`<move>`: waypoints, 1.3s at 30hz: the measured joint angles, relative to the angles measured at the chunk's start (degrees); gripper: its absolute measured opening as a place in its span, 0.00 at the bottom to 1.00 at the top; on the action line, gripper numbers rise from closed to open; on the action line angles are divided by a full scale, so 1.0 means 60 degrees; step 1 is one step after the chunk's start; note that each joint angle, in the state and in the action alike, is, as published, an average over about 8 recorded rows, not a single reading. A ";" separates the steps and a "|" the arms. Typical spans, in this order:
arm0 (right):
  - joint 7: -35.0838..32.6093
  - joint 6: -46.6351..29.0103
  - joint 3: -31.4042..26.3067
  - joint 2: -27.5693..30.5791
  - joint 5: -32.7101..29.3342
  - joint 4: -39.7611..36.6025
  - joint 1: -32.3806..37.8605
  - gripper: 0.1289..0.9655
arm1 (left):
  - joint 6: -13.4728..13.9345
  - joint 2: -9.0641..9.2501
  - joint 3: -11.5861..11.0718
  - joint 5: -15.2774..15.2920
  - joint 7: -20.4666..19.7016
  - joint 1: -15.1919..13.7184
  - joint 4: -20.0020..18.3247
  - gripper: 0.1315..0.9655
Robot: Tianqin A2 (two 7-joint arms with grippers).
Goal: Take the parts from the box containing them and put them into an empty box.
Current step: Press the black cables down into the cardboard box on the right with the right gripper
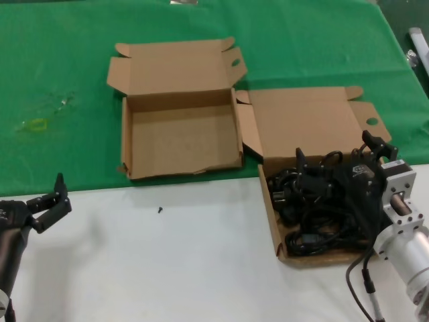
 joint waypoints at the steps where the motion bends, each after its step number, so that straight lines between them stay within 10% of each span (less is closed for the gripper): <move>1: 0.0000 0.0000 0.0000 0.0000 0.0000 0.0000 0.0000 1.00 | 0.0000 0.0000 0.0000 0.0000 0.0000 0.0000 0.0000 1.00; 39: -0.0072 -0.0017 -0.0116 0.0211 -0.0091 0.0117 -0.0082 1.00 | 0.0000 0.0000 0.0000 0.0001 0.0000 0.0000 0.0000 0.84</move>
